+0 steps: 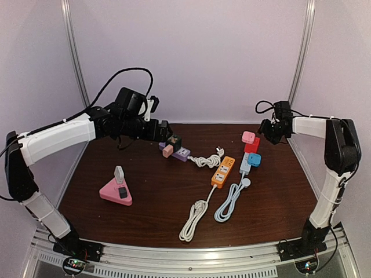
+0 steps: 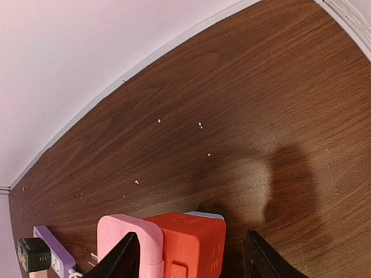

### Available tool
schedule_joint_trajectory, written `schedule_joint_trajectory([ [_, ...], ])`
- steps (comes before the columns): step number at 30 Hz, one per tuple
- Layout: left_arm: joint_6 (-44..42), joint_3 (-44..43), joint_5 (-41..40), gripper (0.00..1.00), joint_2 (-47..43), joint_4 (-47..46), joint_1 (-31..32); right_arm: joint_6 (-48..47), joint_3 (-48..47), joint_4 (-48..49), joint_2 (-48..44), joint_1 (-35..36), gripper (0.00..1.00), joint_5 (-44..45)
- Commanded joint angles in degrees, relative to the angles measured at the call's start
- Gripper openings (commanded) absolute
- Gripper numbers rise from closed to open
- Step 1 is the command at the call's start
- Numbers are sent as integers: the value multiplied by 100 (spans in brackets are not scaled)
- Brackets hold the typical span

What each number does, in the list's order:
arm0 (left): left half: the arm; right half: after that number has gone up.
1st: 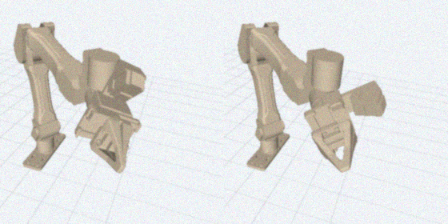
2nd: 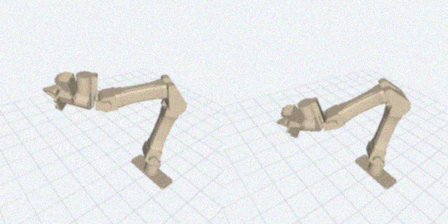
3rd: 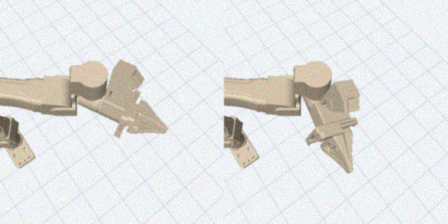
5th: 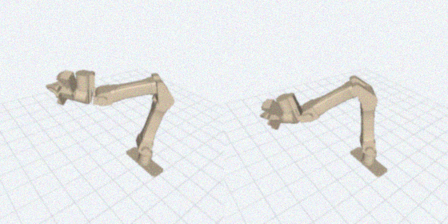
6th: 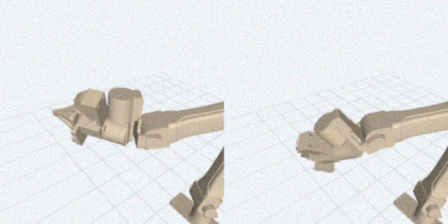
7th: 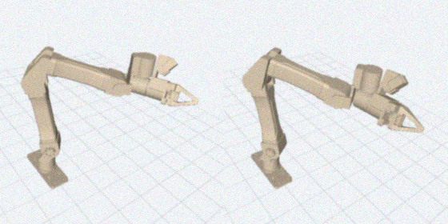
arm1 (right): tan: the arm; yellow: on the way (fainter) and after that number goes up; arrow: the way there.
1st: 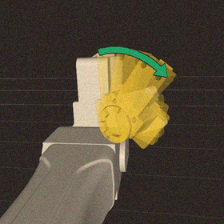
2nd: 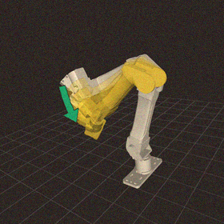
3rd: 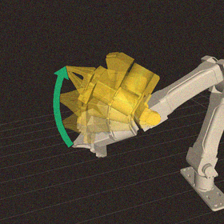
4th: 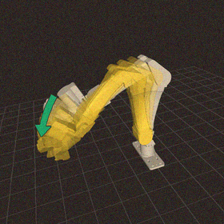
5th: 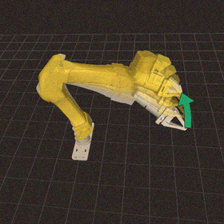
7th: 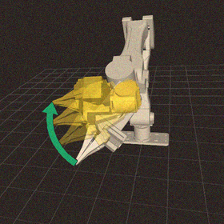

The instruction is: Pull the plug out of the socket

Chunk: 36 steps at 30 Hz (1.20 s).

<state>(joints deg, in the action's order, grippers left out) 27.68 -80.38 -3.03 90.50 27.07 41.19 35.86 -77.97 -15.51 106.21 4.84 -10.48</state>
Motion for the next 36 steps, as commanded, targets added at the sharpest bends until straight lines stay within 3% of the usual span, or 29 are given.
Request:
schedule_joint_trajectory([
  [1,177,-252,249,97,149,-163,-41,115,-199,237,416,-214,62,-424],
  [11,290,-297,303,97,258,-158,-41,2,-811,139,1185,-409,54,-1020],
  [25,327,-501,863,97,428,-231,-19,295,27,769,983,-51,52,-1883],
  [36,706,-401,1166,96,835,-819,224,1126,907,1859,553,912,54,-2492],
])
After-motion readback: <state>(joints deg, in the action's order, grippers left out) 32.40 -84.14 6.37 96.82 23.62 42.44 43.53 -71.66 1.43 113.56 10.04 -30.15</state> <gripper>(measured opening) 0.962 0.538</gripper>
